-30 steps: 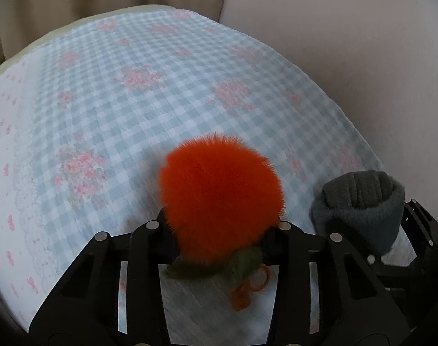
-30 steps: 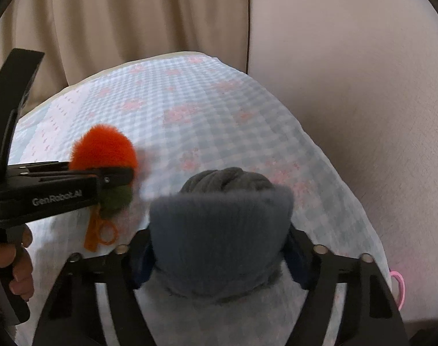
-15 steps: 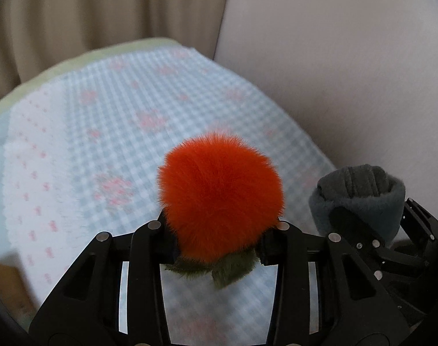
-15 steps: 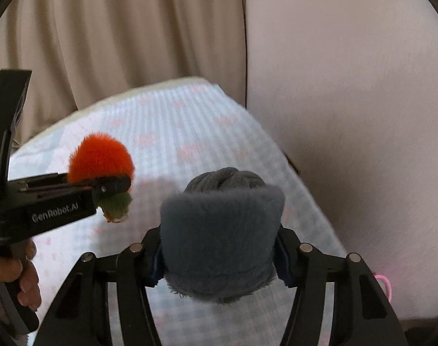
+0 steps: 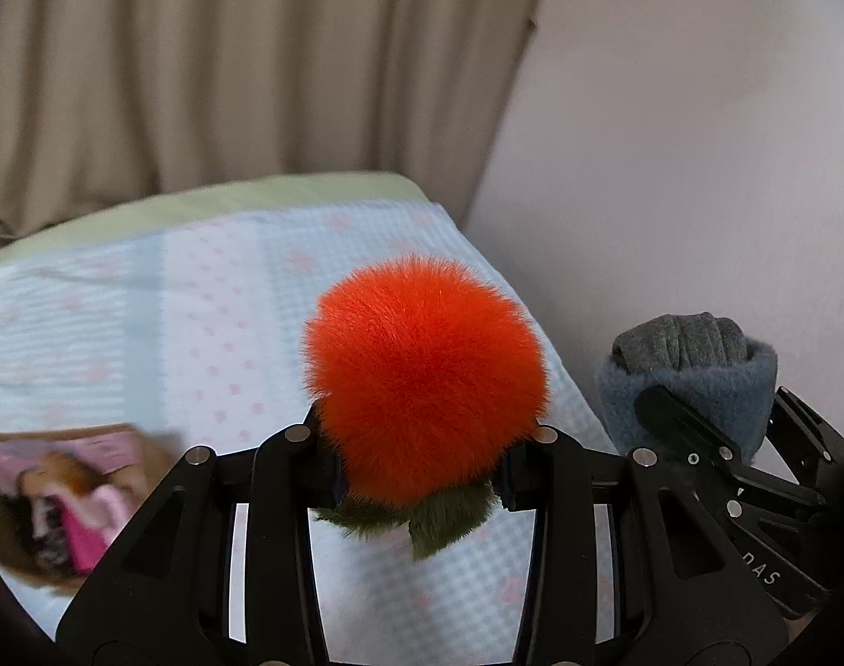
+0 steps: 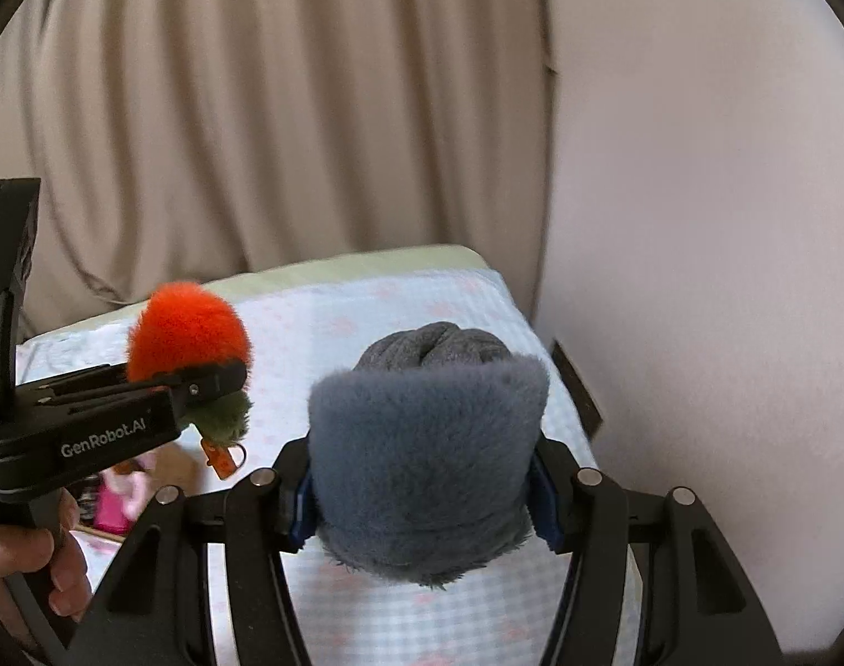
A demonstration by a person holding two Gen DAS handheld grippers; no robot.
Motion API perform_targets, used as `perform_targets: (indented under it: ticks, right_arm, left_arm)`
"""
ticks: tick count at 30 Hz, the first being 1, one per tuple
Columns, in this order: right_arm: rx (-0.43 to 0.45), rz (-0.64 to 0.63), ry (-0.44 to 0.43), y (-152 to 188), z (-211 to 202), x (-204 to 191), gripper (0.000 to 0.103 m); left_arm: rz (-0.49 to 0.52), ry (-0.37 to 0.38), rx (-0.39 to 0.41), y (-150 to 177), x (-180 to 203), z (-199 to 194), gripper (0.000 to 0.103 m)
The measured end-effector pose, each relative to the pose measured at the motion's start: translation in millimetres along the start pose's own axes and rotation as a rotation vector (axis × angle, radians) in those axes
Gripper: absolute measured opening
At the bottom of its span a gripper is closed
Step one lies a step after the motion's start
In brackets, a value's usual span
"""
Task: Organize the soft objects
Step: 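Carry the orange pompom and grey sock over the box and lower them in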
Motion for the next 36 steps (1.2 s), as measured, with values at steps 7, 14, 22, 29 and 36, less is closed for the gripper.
perform_targets:
  ticks: [7,14,22,29,36]
  right_arm:
    - [0.035,-0.084,-0.152,-30.8,-53.5,-83.1,0.055]
    - [-0.007,-0.147,-0.246,-23.3,-70.8,-172.4,0.055]
    - [-0.147,-0.134,-0.288,11.6,-58.8,-268.6,0.055]
    - [-0.235,-0.135,-0.261,33.3,-35.0,-340.4,0.055]
    - [-0.347,-0.153,-0.200,54.3,6.1,-379.3,0.055]
  left_arm:
    - [-0.052,-0.127,0.070,-12.1,-24.9,-109.7,0.034]
    - [-0.135,-0.237,0.097,6.6,-95.6,-189.6,0.034]
    - [-0.196,-0.283,0.045,42.1,-189.2,-241.2,0.034]
    - [-0.232,-0.289,-0.025,63.9,-281.0,-255.4,0.034]
    - [-0.269,-0.272,-0.123,85.9,-349.3,-227.7,0.034]
Point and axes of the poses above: each gripper's, at about its wrist camera, not at the fingertips, and z roughly the way its jaws point, x to its right, y to its underside, the point moved 6 cm from there along z, roughly the way its jaws point, and after that the axes turned 11 degrees about y, right-handed, at the moved point
